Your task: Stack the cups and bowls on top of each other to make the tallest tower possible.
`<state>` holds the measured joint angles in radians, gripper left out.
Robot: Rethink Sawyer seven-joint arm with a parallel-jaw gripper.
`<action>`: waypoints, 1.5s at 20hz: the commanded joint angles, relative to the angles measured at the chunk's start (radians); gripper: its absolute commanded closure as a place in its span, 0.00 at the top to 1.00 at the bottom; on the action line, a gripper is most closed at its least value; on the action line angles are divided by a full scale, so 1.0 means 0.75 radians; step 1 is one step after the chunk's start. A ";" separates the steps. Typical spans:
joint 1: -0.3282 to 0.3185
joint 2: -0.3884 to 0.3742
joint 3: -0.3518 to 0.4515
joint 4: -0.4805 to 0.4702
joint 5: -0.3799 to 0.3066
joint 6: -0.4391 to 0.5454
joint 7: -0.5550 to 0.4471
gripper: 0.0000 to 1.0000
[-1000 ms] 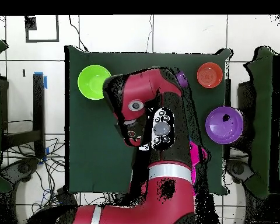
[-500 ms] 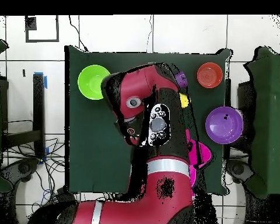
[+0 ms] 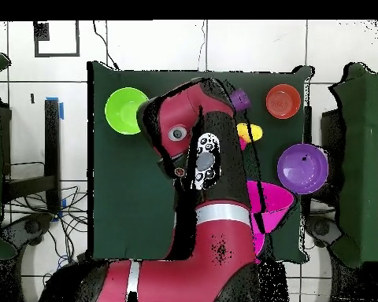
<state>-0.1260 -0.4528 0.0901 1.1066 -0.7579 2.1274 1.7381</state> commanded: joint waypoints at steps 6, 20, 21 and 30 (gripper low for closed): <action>0.033 0.163 0.169 -0.154 -0.182 0.153 -0.419 0.00; 0.059 0.193 0.129 -0.176 -0.192 0.137 -0.433 1.00; 0.054 0.186 0.134 -0.168 -0.188 0.136 -0.448 1.00; -0.020 -0.051 0.178 -0.012 -0.049 0.040 -0.525 1.00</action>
<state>-0.1121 -0.3651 0.1200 1.0289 -0.8036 2.1686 1.6892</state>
